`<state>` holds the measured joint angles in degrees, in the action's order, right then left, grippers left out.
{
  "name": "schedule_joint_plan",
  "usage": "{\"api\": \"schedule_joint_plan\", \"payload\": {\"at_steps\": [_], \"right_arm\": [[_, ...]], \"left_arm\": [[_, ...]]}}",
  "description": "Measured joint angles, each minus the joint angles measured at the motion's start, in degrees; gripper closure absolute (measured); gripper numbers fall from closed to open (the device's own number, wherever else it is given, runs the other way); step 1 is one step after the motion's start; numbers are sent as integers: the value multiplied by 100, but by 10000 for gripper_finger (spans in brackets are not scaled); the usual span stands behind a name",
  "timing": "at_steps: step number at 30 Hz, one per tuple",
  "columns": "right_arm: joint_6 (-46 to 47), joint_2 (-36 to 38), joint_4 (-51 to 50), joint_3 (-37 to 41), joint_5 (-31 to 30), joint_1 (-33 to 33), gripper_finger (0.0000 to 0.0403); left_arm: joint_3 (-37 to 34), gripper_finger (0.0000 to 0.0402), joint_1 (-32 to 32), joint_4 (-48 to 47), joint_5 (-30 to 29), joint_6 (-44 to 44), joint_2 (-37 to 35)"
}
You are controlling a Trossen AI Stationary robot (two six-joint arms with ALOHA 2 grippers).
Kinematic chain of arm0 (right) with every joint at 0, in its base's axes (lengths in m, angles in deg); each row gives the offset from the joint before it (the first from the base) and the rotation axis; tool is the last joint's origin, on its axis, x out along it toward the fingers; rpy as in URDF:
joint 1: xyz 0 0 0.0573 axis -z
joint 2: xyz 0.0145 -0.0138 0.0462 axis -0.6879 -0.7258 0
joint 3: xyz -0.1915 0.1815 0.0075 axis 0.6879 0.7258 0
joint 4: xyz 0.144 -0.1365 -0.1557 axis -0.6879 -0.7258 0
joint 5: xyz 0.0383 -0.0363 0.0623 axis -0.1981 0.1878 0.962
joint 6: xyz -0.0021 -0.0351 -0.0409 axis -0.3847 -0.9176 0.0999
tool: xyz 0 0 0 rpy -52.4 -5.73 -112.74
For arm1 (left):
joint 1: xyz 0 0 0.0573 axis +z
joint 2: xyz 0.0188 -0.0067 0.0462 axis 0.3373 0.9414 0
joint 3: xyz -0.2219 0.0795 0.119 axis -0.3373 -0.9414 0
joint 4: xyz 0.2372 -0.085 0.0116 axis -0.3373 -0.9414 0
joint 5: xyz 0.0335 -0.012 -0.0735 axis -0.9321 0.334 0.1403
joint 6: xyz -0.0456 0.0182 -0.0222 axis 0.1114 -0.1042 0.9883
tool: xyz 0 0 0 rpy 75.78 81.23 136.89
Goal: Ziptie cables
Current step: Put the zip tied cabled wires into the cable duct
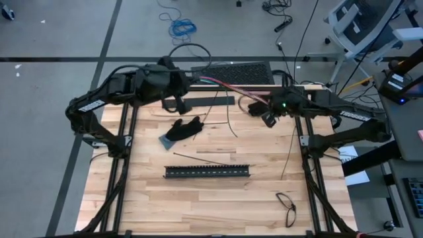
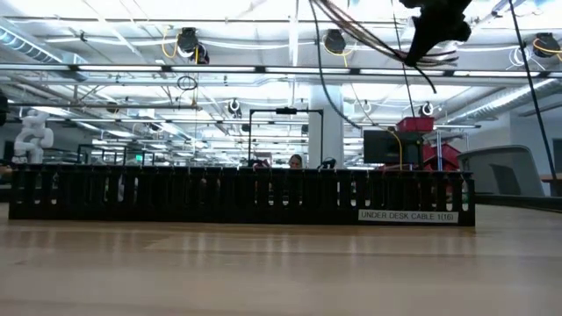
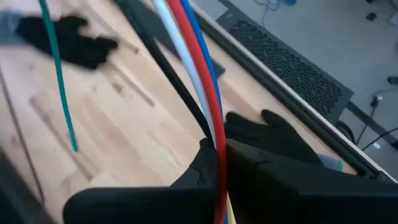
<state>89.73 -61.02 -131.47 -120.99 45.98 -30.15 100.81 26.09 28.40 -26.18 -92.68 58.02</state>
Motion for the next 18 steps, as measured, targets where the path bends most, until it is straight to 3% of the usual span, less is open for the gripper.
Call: {"api": "schedule_joint_plan", "payload": {"at_steps": [3, 8, 15, 18], "right_arm": [[-6, 24, -246, 1, -226, -384, 402], [511, 164, -767, 15, -596, -997, 402], [2452, 540, -1724, 18, -1062, -2119, 403], [3225, 456, -1973, 12, -1061, -2684, 403]], "left_arm": [[367, 374, -368, 204, 36, 707, 198], [738, 377, -964, 291, -188, 1029, 641], [801, 377, -1583, 125, -122, 712, 1114], [799, 377, -1792, -355, 97, 1222, 1072]]}}
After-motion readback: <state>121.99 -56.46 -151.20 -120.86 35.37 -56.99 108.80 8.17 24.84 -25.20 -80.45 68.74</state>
